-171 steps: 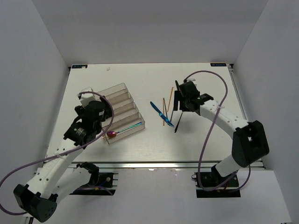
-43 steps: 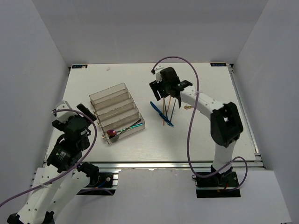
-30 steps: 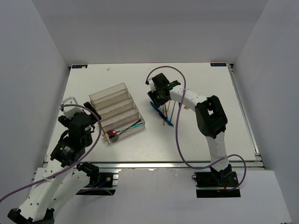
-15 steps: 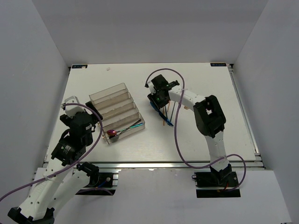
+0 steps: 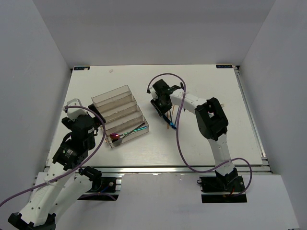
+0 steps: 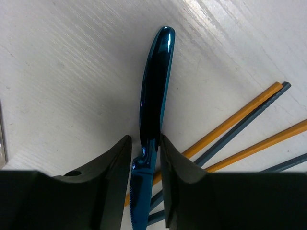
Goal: Sort the eating utensils into containers
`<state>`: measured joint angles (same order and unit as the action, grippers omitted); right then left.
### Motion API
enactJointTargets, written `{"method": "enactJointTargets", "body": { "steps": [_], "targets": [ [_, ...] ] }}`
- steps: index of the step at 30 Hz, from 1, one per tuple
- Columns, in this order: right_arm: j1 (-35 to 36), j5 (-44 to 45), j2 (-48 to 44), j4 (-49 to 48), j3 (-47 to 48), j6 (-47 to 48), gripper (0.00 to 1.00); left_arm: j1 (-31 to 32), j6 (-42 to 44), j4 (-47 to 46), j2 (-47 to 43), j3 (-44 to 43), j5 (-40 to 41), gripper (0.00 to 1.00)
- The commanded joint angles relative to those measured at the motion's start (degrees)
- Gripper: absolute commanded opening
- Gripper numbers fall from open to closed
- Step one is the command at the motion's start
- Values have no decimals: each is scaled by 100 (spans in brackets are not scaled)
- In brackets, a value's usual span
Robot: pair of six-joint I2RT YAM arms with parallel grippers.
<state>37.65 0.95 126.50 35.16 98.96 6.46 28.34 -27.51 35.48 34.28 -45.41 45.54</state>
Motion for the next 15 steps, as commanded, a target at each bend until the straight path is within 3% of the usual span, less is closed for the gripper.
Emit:
{"method": "enactJointTargets", "body": {
  "steps": [1, 11, 15],
  "targets": [
    [32, 107, 138, 263, 89, 31, 34, -4, 70, -94, -18, 32, -89, 98],
    [41, -7, 77, 422, 106, -57, 0, -4, 79, -112, -27, 41, -133, 98],
    [41, -34, -221, 299, 89, -110, 0, -4, 79, -112, -36, 32, -124, 98]
  ]
}}
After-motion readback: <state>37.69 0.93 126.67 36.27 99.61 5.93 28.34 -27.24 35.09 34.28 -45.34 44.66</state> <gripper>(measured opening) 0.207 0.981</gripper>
